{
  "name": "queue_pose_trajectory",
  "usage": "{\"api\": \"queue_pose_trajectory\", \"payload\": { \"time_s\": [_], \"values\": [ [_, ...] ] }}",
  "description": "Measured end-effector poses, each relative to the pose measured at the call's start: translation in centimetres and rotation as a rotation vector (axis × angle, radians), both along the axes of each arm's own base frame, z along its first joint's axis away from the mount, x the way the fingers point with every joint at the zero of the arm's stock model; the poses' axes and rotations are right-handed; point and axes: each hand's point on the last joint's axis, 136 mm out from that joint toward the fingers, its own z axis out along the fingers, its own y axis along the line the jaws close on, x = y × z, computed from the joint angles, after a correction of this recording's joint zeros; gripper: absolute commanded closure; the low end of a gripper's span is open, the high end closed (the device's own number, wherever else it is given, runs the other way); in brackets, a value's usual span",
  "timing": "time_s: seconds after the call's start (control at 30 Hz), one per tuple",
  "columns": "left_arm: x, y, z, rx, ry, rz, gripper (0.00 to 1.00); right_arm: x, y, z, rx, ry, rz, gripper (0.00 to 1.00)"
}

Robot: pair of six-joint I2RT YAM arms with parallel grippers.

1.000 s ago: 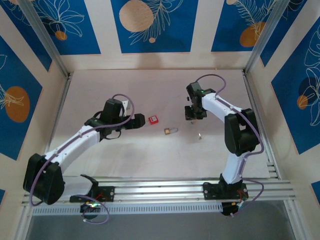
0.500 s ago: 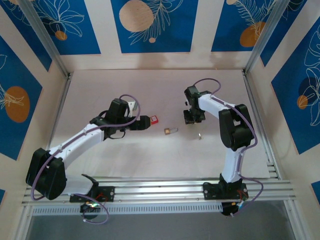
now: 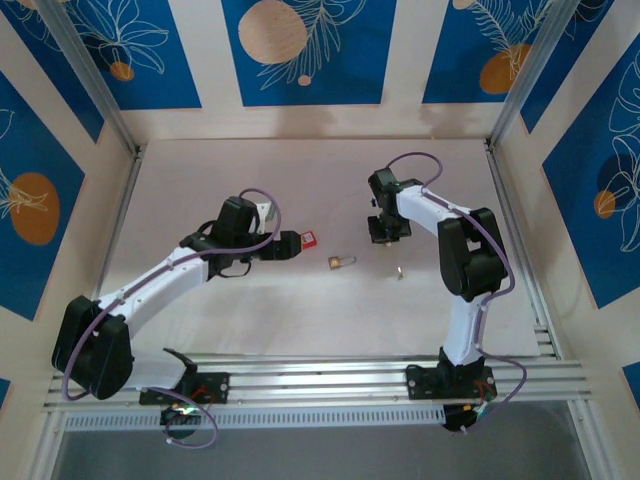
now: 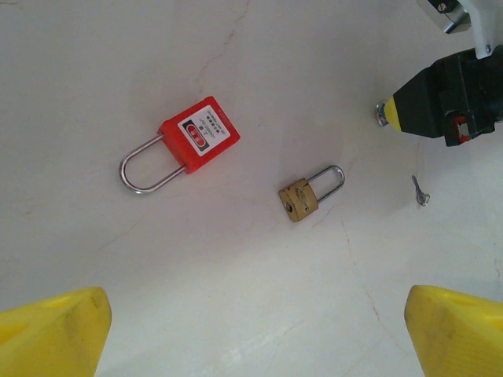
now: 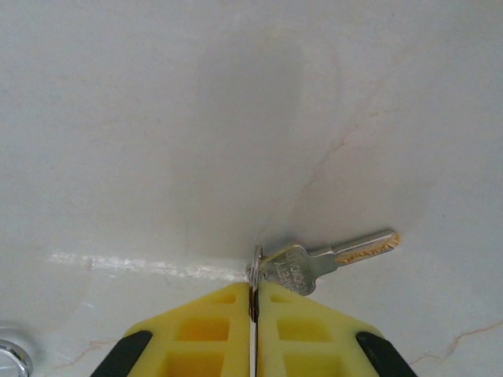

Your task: Unlock with the key

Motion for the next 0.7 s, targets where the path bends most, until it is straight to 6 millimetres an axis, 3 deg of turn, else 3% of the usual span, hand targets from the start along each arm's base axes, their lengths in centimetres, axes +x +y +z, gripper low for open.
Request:
{"api": "queue_pose_trajectory", "payload": {
  "time_s": [0.3,0.7],
  "values": [
    [0.2,0.0,0.1,0.012,-0.023,-0.005,0.02,-0.5,1.8,0.7,-0.004,-0.019,0.037,0.92],
    [0.1,-1.1,1.1,0.029,-0.271,-0.038,0.01,-1.7,7.2,8.1,0.050,-0.196,0.140,0.91]
  ]
}}
